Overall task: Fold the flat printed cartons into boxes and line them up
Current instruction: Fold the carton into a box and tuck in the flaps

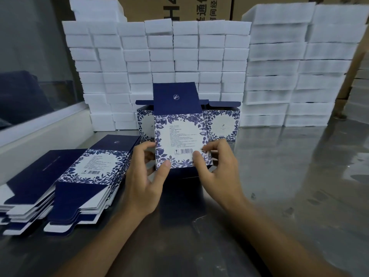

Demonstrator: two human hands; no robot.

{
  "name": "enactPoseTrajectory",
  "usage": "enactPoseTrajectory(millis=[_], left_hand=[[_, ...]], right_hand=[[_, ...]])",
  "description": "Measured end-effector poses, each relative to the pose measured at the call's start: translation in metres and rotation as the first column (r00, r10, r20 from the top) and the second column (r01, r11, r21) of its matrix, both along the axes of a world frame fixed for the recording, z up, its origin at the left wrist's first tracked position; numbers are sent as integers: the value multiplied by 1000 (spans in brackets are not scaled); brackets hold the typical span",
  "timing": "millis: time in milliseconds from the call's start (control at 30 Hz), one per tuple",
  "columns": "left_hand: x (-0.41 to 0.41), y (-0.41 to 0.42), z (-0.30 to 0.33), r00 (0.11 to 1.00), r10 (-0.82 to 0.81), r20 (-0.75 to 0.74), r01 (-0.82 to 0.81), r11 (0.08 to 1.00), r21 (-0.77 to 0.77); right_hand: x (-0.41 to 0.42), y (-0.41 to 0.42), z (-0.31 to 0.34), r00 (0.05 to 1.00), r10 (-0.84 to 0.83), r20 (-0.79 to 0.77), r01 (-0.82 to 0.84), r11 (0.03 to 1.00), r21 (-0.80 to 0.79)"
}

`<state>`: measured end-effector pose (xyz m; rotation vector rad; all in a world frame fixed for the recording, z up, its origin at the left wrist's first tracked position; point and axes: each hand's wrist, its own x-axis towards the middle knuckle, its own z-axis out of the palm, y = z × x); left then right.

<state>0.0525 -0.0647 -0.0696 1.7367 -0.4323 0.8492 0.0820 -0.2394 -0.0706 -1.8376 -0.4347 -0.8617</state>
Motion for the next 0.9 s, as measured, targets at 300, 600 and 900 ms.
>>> enactPoseTrajectory(millis=[300,600,900], left_hand=[[20,14,-6,965,159,-209,-185,976,-113],[18,11,-9,945,233,-228,-217,972,93],[20,13,-13,936,94,-340,-121,991,-59]], right_hand=[[6,-4,-7,994,69,-88,-71,997,-21],[7,-6,-13,969,33,-246,-53,996,-74],[5,-5,-12,917,154,-369,-146,988,50]])
